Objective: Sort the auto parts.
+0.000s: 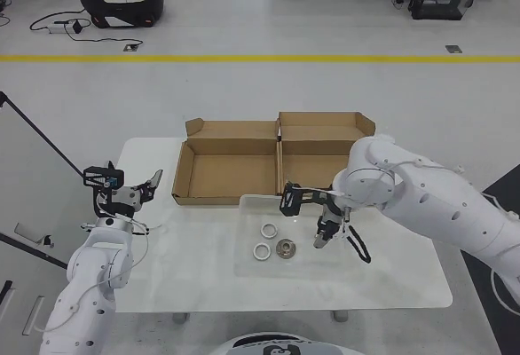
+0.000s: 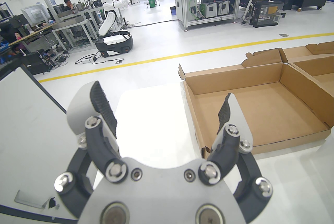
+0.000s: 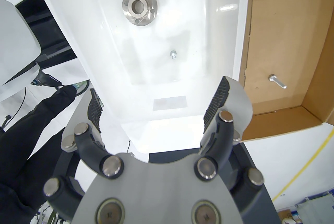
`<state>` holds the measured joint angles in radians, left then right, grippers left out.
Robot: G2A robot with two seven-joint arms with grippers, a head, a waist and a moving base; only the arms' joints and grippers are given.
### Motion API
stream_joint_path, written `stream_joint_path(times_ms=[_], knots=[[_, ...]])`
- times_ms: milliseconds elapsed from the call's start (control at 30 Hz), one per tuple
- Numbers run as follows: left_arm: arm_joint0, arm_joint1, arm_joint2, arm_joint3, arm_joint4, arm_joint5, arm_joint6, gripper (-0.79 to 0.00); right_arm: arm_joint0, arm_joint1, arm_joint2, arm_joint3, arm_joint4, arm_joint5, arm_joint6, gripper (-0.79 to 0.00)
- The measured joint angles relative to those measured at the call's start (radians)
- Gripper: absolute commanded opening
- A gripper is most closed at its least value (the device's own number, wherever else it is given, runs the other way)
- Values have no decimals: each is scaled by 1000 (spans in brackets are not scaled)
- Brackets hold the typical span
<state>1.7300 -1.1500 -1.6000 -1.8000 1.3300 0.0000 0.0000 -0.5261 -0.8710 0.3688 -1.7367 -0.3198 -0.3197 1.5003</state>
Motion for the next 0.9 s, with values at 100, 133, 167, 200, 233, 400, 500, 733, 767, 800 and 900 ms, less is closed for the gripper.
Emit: stream_joint_path(times_ms=[100, 133, 167, 200, 233, 400, 500, 733, 767, 800, 900], knots=[[0, 0, 0, 0, 0, 0, 0, 0, 0, -8, -15, 17, 3, 2, 3, 0], [0, 0, 0, 0, 0, 0, 0, 0, 0, -10, -20, 21, 3, 3, 3, 0], [0, 0, 0, 0, 0, 0, 0, 0, 0, -13, -26, 25, 3, 3, 3, -28], [0, 0, 0, 0, 0, 0, 0, 0, 0, -16, -31, 29, 3, 3, 3, -86], [0, 0, 0, 0, 0, 0, 0, 0, 0, -19, -36, 32, 4, 2, 2, -105], [0, 0, 0, 0, 0, 0, 0, 0, -1, -38, -59, 65, 25, -4, -4, -188], [0, 0, 0, 0, 0, 0, 0, 0, 0, -47, -70, 85, 29, -5, -5, -280], [0, 0, 0, 0, 0, 0, 0, 0, 1, -65, -92, 125, 10, -4, -5, -409], [0, 0, 0, 0, 0, 0, 0, 0, -1, -68, -95, 130, 4, -3, -4, -413], [0, 0, 0, 0, 0, 0, 0, 0, -2, -71, -98, 134, -1, -2, -3, -413], [0, 0, 0, 0, 0, 0, 0, 0, -6, -80, -104, 149, -19, 2, -7, -422]])
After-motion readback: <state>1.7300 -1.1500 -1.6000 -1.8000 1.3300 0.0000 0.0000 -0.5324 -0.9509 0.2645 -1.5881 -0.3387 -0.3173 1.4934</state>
